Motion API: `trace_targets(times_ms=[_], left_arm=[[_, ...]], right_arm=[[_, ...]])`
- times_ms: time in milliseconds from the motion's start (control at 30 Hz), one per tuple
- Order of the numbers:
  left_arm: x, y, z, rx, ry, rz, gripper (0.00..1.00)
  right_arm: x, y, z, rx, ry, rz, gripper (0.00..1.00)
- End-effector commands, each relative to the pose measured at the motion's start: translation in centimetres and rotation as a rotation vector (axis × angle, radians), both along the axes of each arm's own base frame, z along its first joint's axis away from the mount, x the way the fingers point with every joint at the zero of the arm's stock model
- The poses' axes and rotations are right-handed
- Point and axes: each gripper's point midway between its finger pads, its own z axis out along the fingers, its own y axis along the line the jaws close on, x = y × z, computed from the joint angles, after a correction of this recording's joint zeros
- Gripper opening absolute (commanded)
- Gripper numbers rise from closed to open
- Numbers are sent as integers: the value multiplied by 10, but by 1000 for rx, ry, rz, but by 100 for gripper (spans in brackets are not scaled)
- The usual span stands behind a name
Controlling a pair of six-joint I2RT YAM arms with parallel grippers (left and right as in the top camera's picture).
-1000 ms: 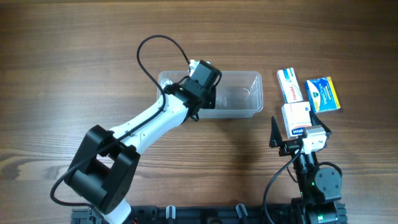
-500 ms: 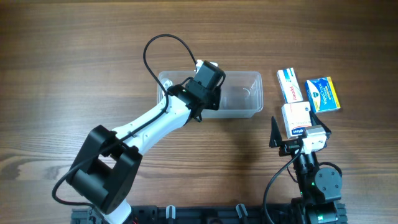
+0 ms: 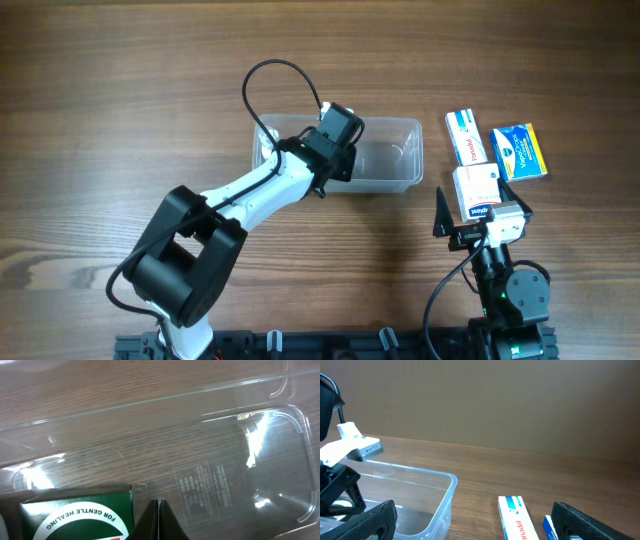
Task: Pack container
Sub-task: 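Lower the Zam-Buk box into the container beside the bottle and release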
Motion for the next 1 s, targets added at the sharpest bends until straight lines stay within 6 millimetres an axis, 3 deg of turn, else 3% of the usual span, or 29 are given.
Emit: trace_targets(times_ms=[0,967], left_arm=[[6,4,-2,13,4,-5,4],[6,30,-9,153,-4,1,4]], right_arm=[[0,2,0,15,-1,15,100],[0,2,0,16,-1,15,100]])
